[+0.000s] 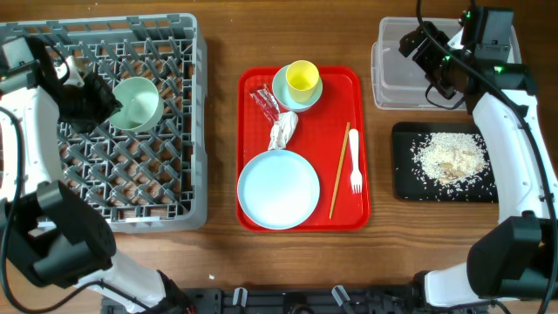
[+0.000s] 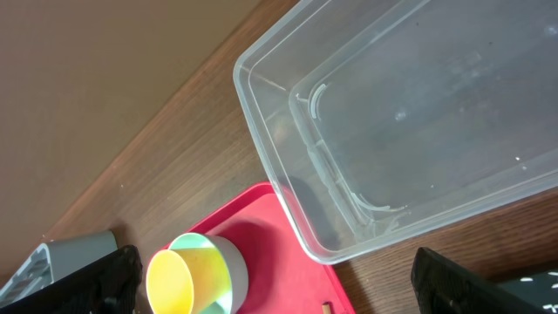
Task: Sort waste into correct bins and load items into the dishwasher rack
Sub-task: 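Adjust the bowl in the rack and open the left gripper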
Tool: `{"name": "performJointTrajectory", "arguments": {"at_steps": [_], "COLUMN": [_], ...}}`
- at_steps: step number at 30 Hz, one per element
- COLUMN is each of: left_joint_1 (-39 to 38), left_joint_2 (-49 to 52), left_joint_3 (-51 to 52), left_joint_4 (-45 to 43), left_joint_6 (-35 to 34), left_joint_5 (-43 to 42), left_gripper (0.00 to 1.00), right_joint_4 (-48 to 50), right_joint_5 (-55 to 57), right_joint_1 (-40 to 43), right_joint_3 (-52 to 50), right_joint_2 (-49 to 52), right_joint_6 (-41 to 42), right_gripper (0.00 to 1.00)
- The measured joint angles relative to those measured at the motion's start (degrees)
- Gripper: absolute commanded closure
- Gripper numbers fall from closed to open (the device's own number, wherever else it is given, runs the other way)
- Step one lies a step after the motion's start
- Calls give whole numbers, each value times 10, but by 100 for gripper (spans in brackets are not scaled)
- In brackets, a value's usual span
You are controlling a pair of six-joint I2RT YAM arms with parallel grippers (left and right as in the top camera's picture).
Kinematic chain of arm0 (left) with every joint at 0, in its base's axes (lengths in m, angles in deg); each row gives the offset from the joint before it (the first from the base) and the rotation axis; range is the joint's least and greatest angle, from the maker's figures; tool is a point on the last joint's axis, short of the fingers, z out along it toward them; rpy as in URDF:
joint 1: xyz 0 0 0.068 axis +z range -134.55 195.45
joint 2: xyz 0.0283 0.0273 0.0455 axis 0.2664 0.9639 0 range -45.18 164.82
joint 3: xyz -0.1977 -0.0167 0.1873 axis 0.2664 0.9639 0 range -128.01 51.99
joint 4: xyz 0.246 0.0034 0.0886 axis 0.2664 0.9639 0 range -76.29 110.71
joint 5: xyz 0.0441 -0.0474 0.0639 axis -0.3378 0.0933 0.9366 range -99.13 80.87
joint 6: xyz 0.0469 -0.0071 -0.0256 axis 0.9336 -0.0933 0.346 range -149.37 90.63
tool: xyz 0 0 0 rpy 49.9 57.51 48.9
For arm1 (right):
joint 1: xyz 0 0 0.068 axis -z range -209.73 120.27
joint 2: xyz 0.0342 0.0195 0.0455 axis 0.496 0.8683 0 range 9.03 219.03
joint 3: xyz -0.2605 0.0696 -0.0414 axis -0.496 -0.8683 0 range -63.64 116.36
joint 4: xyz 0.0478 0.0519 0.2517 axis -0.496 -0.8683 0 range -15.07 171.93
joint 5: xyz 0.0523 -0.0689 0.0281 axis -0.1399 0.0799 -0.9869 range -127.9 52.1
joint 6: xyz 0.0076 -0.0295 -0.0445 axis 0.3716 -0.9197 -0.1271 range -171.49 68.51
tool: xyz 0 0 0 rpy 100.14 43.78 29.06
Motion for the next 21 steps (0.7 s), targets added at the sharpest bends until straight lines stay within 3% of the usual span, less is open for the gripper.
{"name": "performJointTrajectory", "arguments": {"at_steps": [9,21], "left_joint_1": [15,17], "left_joint_2": [19,56], "left_joint_3": [0,2], "left_joint_4": [-19,-33], "left_joint_6": [-16,-16], "left_joint_5": [63,80], "left_gripper": [96,96], "right_joint_4": [0,0], "right_joint_5": [0,0], "right_joint_1": [0,0], "right_joint_3": [0,0], "right_joint_2": [0,0], "right_joint_6": [0,0], "right_gripper": [0,0]}}
